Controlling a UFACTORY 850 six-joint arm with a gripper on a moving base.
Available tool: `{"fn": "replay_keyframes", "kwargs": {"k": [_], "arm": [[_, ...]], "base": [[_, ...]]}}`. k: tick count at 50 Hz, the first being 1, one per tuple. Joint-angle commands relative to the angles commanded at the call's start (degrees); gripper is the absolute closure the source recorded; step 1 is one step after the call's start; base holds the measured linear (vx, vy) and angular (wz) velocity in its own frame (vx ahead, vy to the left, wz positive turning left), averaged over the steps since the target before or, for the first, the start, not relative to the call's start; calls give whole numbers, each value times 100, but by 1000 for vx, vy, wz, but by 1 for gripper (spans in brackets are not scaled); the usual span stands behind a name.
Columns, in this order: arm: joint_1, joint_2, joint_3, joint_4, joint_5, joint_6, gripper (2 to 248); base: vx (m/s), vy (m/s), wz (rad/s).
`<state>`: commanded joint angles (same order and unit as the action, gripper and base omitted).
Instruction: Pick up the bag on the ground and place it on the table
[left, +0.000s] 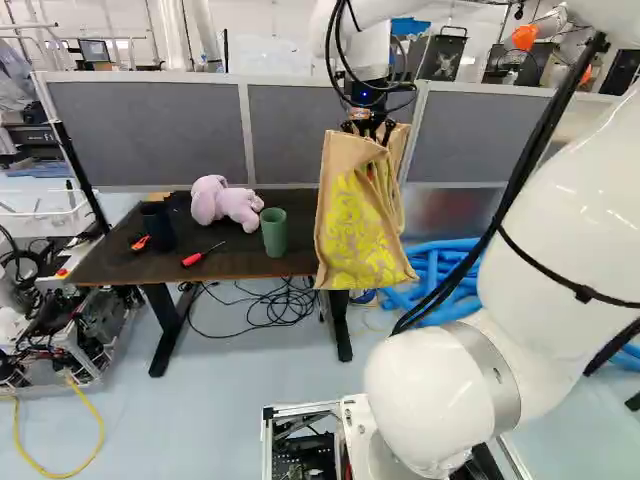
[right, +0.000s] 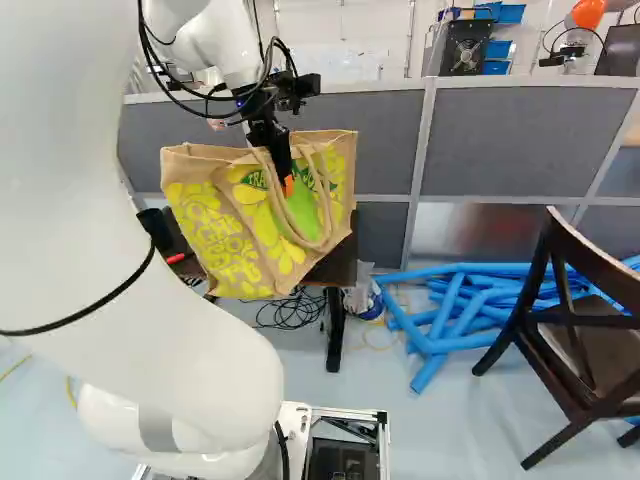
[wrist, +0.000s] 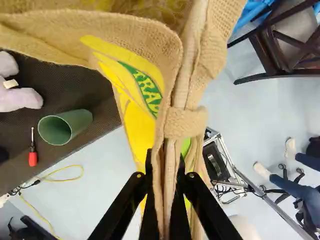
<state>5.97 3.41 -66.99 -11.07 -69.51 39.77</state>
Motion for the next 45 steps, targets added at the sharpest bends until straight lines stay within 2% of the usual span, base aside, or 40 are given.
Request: {"fn": "replay_keyframes", "kwargs": {"k": [45], "arm": [[0, 0, 0, 0, 0, 0, 229]], "base": [[97, 1, -2]]}}
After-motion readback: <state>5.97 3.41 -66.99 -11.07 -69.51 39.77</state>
